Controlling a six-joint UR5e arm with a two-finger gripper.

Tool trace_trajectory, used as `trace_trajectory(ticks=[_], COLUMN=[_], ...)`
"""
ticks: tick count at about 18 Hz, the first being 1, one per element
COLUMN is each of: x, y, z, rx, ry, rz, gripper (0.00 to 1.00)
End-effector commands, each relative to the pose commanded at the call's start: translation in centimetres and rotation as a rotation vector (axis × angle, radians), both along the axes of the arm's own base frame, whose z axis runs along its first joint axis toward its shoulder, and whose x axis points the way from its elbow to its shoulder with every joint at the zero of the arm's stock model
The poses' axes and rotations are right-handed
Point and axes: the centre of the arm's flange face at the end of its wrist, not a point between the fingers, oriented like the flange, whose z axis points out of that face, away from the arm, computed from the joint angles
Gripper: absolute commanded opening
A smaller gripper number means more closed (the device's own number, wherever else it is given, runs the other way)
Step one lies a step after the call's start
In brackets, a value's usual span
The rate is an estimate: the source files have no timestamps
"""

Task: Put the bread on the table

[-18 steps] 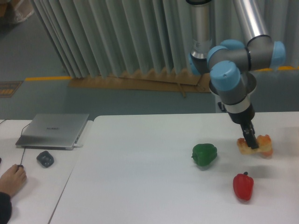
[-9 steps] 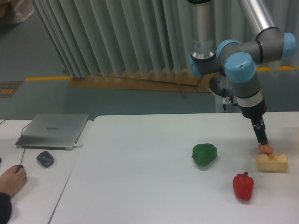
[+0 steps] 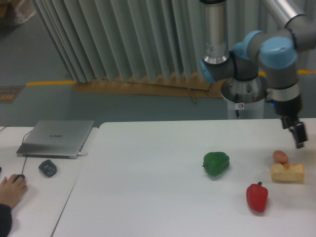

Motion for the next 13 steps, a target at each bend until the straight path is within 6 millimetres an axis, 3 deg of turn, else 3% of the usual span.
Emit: trace_trajectory(ticks=[1,3,7,13], x=[-1.4,-2.4,-4.1,-4.5], y=[0.4,0.7,1.8,2.1], z=[-0.6,-1.4,-2.6,-3.4], rx=[-0.04,-0.074,-0.057,-0.044], ry=[-0.058,-0.091,-0.054,-0.034], rz=[-0.094,-0.237,-0.273,-0.267], gripper=[1.0,1.0,1.0,1.0])
